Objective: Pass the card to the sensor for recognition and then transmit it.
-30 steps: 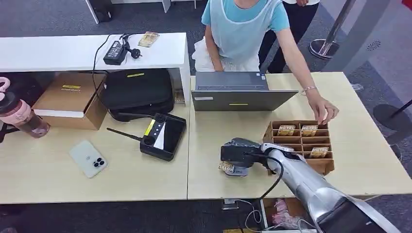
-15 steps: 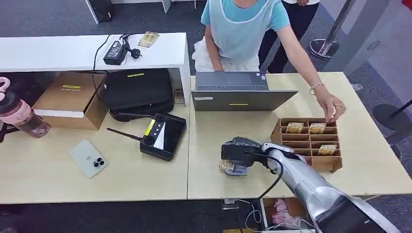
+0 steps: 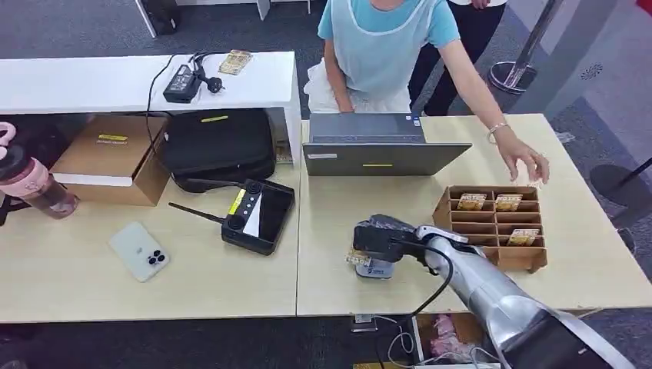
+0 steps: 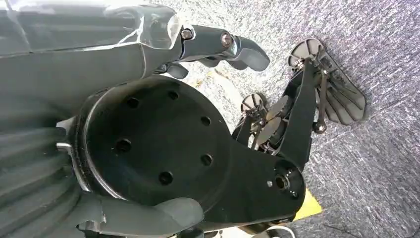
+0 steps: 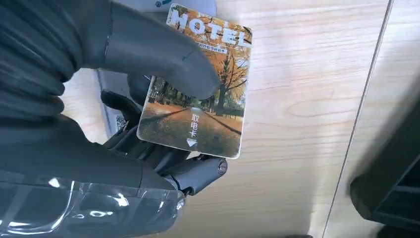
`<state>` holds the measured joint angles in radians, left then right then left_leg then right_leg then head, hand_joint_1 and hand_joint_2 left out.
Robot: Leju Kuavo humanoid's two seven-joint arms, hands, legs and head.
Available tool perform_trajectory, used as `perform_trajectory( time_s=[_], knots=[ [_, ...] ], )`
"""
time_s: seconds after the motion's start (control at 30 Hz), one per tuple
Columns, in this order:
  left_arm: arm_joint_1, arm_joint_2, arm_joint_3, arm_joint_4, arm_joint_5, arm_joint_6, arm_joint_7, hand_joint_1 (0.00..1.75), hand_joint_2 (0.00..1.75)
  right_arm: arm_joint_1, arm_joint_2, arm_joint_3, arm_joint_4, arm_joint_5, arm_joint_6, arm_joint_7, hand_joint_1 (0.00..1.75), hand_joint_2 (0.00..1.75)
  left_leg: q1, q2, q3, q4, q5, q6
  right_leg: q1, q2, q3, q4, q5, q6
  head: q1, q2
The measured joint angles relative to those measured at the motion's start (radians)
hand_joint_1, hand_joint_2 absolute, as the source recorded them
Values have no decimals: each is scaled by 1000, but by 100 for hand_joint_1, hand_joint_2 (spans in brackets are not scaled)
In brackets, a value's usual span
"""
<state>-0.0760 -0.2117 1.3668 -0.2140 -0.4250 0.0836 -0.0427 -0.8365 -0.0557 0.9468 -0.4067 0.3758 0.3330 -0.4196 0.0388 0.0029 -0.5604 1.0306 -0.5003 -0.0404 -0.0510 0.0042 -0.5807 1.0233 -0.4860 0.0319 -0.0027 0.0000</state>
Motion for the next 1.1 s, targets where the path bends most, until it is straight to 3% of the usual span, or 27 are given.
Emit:
perform_trajectory(
  time_s=[0.17,0.43,0.8,1.1],
  knots=[
    [0,1,0,0,2,-3,-1,0,175,1,-7,0,-1,1,-12,-11,175,175,0,0,0,0,0,0,0,0,0,0,0,0,0,0],
    [2,1,0,0,11,-2,-3,0,175,17,-44,-29,-101,-10,-104,-53,175,175,0,0,0,0,0,0,0,0,0,0,0,0,0,0],
    [2,1,0,0,13,-2,-9,0,175,71,-95,-74,-249,-9,-113,-45,175,175,0,0,0,0,0,0,0,0,-1,0,0,0,0,0],
    [1,-2,0,0,22,14,-13,0,175,185,-142,-149,-430,43,-113,11,175,175,0,0,-1,0,0,0,0,0,-1,0,0,0,0,0]
  ],
)
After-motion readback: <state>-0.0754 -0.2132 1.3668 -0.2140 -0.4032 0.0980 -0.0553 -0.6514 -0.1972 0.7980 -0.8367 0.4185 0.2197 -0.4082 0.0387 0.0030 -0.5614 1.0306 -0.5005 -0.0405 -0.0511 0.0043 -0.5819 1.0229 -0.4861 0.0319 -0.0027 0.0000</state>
